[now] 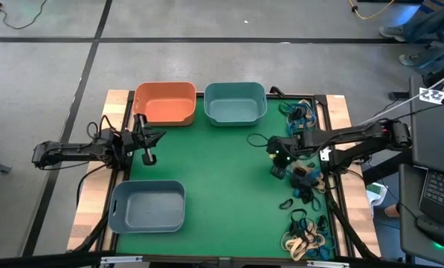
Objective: Sort rubber bands into baskets
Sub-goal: Put the blue rubber band into the green bin
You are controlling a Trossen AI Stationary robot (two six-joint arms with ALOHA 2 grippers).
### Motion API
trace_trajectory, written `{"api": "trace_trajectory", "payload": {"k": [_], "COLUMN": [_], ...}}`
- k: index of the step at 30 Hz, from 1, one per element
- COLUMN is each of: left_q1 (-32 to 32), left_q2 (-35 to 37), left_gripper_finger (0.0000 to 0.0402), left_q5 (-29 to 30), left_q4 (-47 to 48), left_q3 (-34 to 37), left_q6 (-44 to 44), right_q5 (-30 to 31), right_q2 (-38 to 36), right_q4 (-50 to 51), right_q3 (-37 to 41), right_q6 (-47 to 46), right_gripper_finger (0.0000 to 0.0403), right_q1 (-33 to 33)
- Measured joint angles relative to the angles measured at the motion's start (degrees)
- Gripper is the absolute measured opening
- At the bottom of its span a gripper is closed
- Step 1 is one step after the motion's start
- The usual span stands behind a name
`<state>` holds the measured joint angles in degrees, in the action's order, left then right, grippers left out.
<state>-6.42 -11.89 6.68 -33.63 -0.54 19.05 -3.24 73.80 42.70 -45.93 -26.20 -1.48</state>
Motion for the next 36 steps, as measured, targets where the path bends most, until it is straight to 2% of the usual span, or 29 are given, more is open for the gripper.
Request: {"api": "trace_trajectory", "payload": {"k": [10,20,25,32,36], "left_q1": [0.0,0.0,0.0,0.0,0.0], "left_q2": [0.0,0.0,0.0,0.0,0.0], "left_gripper_finger": [0.0004,0.0004,0.0004,0.0004,0.0004], "left_q5": [0.0,0.0,0.0,0.0,0.0], "left_q4": [0.0,-0.1,-5.9,-6.9,-6.9], "left_q3": [0.0,0.0,0.0,0.0,0.0], "left_q6": [0.0,1.8,12.9,11.7,10.7], "right_q5": [5.7,18.4,25.1,33.6,34.9], "right_q2": [0.0,0.0,0.0,0.0,0.0], "right_q4": [0.7,-1.0,-7.5,-21.9,-30.3], "right_q3": [-9.2,-14.2,-15.1,-15.1,-15.2], "right_q6": [5.6,12.3,18.4,31.1,36.3], "right_gripper_finger": [0.0015,0.0014,0.0014,0.0014,0.0014], "right_q1": [0.0,0.0,0.0,-0.3,-3.2]}}
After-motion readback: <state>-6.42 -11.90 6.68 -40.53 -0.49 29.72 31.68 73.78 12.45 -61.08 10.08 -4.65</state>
